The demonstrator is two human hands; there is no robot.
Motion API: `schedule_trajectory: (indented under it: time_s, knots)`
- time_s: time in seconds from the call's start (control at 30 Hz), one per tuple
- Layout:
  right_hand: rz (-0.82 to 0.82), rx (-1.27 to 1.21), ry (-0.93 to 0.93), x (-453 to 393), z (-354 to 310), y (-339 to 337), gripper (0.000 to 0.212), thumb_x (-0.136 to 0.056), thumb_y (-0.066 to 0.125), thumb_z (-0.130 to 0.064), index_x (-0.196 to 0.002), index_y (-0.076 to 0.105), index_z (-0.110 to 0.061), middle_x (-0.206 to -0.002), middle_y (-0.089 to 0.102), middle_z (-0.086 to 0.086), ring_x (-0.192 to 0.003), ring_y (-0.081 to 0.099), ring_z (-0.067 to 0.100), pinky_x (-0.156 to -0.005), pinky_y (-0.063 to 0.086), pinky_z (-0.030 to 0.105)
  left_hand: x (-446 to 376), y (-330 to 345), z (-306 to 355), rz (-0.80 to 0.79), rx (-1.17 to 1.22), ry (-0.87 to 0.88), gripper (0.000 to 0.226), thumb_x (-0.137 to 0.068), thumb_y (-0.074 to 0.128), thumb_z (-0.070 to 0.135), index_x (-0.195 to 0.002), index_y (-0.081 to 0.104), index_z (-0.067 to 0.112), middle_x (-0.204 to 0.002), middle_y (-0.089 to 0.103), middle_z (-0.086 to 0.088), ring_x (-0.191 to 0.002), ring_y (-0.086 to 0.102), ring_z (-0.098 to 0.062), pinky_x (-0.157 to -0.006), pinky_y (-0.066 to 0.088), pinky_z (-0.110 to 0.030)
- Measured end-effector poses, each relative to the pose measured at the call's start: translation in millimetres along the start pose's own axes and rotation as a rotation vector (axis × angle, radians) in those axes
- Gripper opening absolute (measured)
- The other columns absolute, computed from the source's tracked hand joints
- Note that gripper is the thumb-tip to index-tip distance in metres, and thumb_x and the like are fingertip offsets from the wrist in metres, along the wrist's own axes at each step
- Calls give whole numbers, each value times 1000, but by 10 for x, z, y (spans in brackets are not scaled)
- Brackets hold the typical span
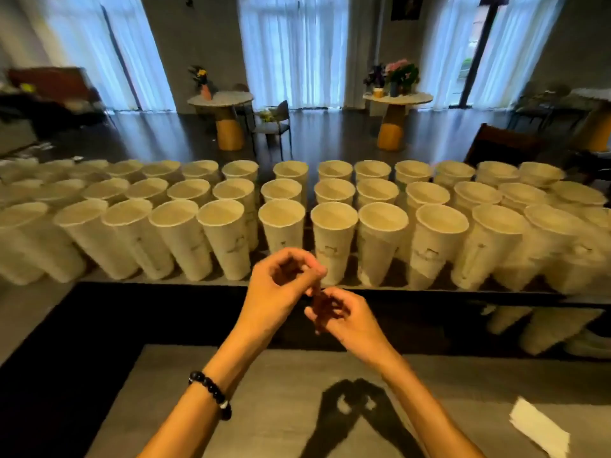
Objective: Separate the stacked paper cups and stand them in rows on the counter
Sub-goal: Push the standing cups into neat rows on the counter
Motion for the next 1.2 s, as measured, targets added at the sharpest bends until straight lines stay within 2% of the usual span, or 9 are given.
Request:
schedule_trajectory:
  time_s: [0.2,0.3,0.5,0.73,0.8,0.9,1.07,1.13,1.2]
  knots:
    - [-384,-29,-43,-433,-245,1523,16,-84,70,0,-95,69,-10,-78,69,6,-71,68,24,-75,56,43,440,-1621,-31,429,-151,-73,8,-84,73,-2,-86,67,-6,-65,65,-12,-60,61,-18,-61,51,-24]
    - [-443,-58,-44,-540,-342,2035,15,-85,73,-11,-99,67,-10,-81,70,14,-74,70,31,-75,57,41,639,-2267,-69,531,-210,-133,10,-86,74,3,-89,68,-5,-67,66,-12,-62,63,-17,-60,51,-22]
    - [-530,-114,-12,-716,-479,2981,21,-87,71,-9,-107,66,-10,-90,69,24,-83,70,36,-73,57,32,1004,-3618,-171,721,-218,-233,3,-87,74,8,-88,71,6,-69,68,-5,-66,62,-15,-59,48,-20]
    - [-477,-117,48,-997,-487,4209,23,-86,72,-9,-108,67,-13,-87,72,17,-81,72,29,-72,57,32,1217,-5231,-591,776,-276,-442,8,-90,71,8,-96,68,3,-93,72,-18,-79,67,-24,-69,54,-27]
    - [-505,-67,78,-1132,-440,4712,29,-86,73,-12,-114,64,-13,-87,72,14,-82,72,25,-71,58,29,1254,-5703,-778,800,-310,-487,9,-89,72,7,-96,65,7,-100,70,-21,-84,70,-28,-64,56,-27]
    - [-523,85,165,-1329,-319,5335,50,-83,77,-24,-128,56,-18,-91,74,3,-85,72,15,-82,59,31,1197,-6209,-1000,829,-442,-545,20,-86,75,11,-98,61,17,-102,65,-9,-93,65,-21,-61,51,-19]
    - [-359,234,201,-1673,-127,6018,82,-82,76,-34,-149,32,-16,-87,72,-3,-87,67,5,-96,52,33,870,-6803,-1292,792,-595,-552,52,-70,86,29,-111,55,32,-116,53,5,-102,58,-12,-87,58,-35]
    - [-258,243,210,-1810,-93,6169,85,-82,76,-33,-150,29,-16,-87,71,0,-78,70,11,-84,57,33,689,-6953,-1378,722,-710,-558,76,-64,88,42,-128,51,28,-128,49,4,-117,53,-17,-100,52,-43]
    - [-170,187,249,-1925,-79,6241,81,-82,76,-29,-149,31,-17,-85,72,8,-61,72,19,-59,61,36,520,-7016,-1445,683,-738,-557,97,-58,86,56,-139,45,25,-137,44,2,-126,49,-23,-105,48,-46]
Point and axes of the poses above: each hand's wrist, its own x-axis away from the middle knuckle, its own y-axis out of the palm, z = x × y, the point moved 4 cm from there along -x, towards the middle knuckle
